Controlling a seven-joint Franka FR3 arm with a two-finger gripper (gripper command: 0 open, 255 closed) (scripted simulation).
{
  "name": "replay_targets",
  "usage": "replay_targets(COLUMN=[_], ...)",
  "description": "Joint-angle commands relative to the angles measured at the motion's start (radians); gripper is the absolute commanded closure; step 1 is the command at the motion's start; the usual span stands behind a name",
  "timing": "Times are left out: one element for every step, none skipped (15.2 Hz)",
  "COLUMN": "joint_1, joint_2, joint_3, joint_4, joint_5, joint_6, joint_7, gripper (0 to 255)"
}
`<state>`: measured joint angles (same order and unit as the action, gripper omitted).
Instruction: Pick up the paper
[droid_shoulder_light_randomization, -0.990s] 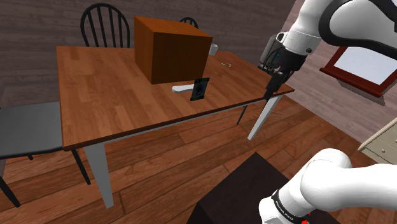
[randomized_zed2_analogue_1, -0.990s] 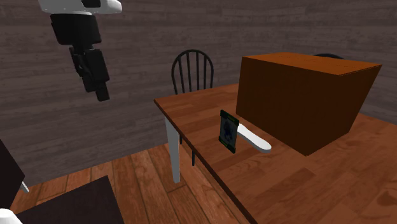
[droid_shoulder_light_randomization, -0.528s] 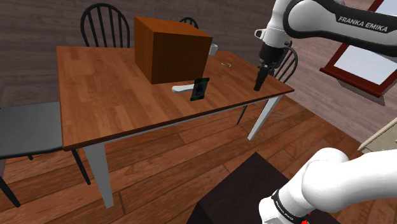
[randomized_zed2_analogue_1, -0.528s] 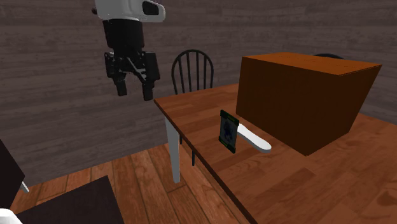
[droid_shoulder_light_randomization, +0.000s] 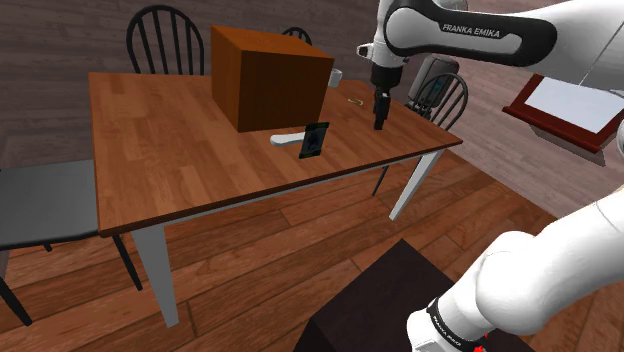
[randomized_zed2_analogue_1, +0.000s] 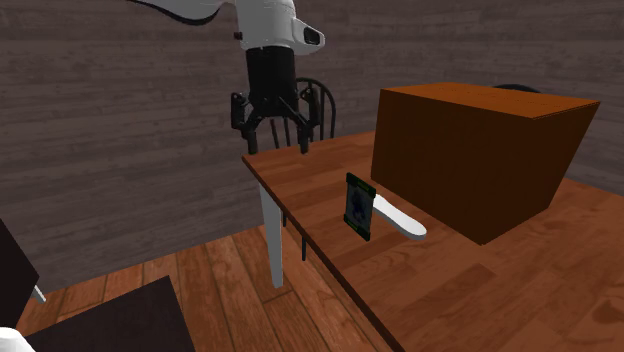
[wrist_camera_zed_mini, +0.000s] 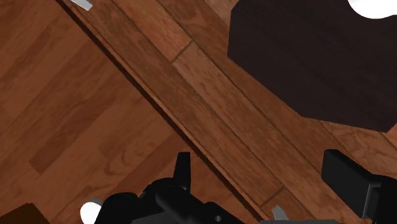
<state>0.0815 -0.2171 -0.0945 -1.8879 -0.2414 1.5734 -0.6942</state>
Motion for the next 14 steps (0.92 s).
replay_targets(joint_1=[0.009,0.013,0.016,0.019,0.022,0.026,0.029,0.033,0.037,0.041,0.046,0.051,0.057,0.063], joint_2=[0.088,0.128,0.169,0.21,0.25,0.29,0.33,0.371,0.411,0.451,0.491,0.531,0.571,0.612], joint_3=[0.001,0.002,0.005,0.007,0.01,0.014,0.018,0.023,0.028,0.033,0.038,0.043,0.048,0.053], joint_4=[0.071,0.107,0.143,0.18,0.218,0.256,0.295,0.335,0.375,0.416,0.457,0.499,0.542,0.586], joint_5=[-0.02,-0.03,-0.04,-0.05,-0.06,-0.071,-0.081,-0.092,-0.104,-0.115,-0.127,-0.14,-0.152,-0.165], joint_6=[0.008,0.009,0.01,0.01,0.01,0.009,0.008,0.006,0.004,0.001,-0.002,-0.006,-0.01,-0.015], joint_7=[-0.069,-0.102,-0.134,-0.166,-0.197,-0.228,-0.259,-0.289,-0.318,-0.348,-0.377,-0.406,-0.435,-0.464], gripper=[0,0,0,0,0,0,0,0,0,0,0,0,0,0])
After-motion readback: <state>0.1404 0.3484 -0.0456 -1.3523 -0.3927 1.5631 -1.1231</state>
